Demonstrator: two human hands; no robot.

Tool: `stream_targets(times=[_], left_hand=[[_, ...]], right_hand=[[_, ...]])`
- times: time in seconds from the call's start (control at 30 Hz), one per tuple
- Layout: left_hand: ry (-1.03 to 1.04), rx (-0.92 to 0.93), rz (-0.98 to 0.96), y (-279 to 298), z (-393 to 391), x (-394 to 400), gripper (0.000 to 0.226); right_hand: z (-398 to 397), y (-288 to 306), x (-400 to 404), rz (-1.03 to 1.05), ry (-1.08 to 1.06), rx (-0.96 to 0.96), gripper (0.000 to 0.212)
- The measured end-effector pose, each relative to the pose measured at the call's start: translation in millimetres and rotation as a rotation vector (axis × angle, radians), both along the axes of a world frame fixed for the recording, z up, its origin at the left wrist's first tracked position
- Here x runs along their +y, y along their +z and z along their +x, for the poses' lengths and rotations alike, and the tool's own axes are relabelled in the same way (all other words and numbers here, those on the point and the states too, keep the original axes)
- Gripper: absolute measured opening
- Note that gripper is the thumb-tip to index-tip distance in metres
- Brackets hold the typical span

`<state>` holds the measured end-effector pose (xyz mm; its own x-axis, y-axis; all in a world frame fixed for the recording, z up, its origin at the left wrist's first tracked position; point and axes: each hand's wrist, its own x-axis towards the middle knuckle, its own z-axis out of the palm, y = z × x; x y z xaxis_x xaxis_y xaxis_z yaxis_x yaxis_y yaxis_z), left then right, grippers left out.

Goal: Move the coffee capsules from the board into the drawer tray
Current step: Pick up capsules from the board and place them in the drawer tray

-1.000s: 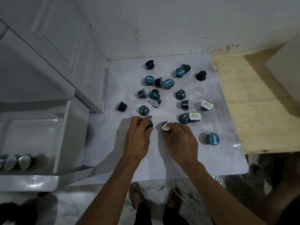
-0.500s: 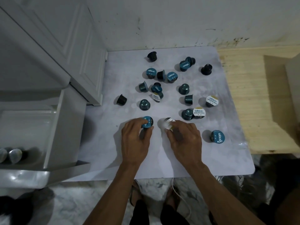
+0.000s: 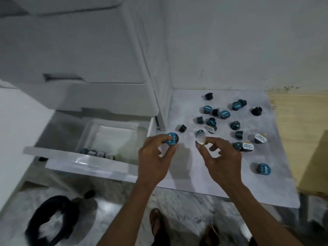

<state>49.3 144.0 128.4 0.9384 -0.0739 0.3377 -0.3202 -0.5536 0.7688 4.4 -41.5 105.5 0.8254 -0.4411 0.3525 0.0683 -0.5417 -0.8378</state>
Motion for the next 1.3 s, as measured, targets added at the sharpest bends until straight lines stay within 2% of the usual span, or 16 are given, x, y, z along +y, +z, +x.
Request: stream_targets(times=[0.1,0.23,0.33,0.47,0.7,0.83,1.0,1.3], left_hand=[[0.038,-0.021,0.056,37,9,56,0.028],[0.082,0.095,0.133,55,34,139,0.025],[0.056,0.152,0.244,52,59,190,0.022],[-0.053,0.253,0.288,39,91,228,0.019],[-0.349,0.433,0.389,-2,130,237,0.018],[-0.408,0.533,0.428,-19,146,233,0.019],[-0.446,0.580,0.516,-31,167,228,0.020],[-0.491,0.652,0.572,-54,176,225,0.022]], right_hand=[[14,35,44,0.047,0.116,-0.028,0.020],[41,57,104,0.025,0.296,-0.014,0.015],[62,53,144,-0.025,0.378,0.099,0.014],[83,33,188,-0.128,0.418,0.309,0.012],[102,4,226,-0.347,0.439,0.608,0.016],[125,-1,233,-0.407,0.491,0.686,0.017],[140,-15,241,-0.582,0.543,0.782,0.017],[148,-22,241,-0.756,0.535,0.694,0.014]])
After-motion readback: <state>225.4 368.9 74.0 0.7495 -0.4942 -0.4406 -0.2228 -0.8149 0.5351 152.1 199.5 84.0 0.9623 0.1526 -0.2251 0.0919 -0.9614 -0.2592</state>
